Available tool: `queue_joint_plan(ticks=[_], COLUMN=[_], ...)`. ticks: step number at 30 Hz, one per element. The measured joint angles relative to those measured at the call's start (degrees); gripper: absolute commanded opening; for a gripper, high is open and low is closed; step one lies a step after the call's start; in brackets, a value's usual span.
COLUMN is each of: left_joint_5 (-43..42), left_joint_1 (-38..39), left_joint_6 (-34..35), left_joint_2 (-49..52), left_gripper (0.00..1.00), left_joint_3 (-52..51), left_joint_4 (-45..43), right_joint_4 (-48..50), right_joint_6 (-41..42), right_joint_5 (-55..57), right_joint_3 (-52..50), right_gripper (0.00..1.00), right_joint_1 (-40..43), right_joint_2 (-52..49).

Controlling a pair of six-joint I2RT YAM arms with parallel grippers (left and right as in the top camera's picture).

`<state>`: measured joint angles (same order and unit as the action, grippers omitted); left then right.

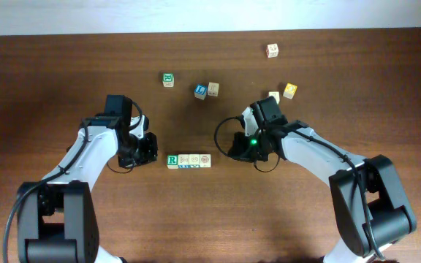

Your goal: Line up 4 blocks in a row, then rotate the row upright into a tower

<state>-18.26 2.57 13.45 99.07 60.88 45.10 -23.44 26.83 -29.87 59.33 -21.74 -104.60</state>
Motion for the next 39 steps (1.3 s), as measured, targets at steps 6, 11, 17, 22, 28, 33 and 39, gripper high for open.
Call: queue_joint_plan(ticks=[6, 11, 17, 22, 28, 33, 39], left_joint_5=[0.00, 0.00, 0.00, -0.02, -0.02, -0.02, -0.02], left_joint_1=[0.00, 0.00, 0.00, 0.00, 0.00, 0.00, 0.00], left_joint_6=[0.00, 0.02, 0.11, 0.94, 1.11, 1.11, 1.11], left_joint_2=[0.00, 0.00, 0.00, 0.04, 0.07, 0.07, 0.07], left_gripper=[0.00, 0.00, 0.00, 0.00, 0.00, 0.00, 0.00], left_joint_3=[0.00, -0.04, -1.31, -1.44, -1.60, -2.25, -2.25], left_joint_4=[-0.39, -0.48, -1.62, -2.58, -2.73, -2.73, -2.73], right_joint_4=[0.20, 0.37, 0.59, 0.81, 1.20, 1.20, 1.22], right_joint_6=[0.83, 1.68, 2.16, 4.09, 4.74, 4.76, 4.74], right_joint_5=[0.02, 0.33, 0.61, 2.43, 3.02, 3.04, 3.04], right_joint_3=[0.00, 0.00, 0.00, 0.00, 0.00, 0.00, 0.00], right_gripper=[0.04, 0.04, 0.04, 0.04, 0.04, 0.04, 0.04], right_joint_1=[-0.44, -0.44, -0.44, -1.27, -2.27, -2.27, -2.27], right_joint_2=[0.00, 0.00, 0.00, -0.02, -0.04, -0.04, -0.04])
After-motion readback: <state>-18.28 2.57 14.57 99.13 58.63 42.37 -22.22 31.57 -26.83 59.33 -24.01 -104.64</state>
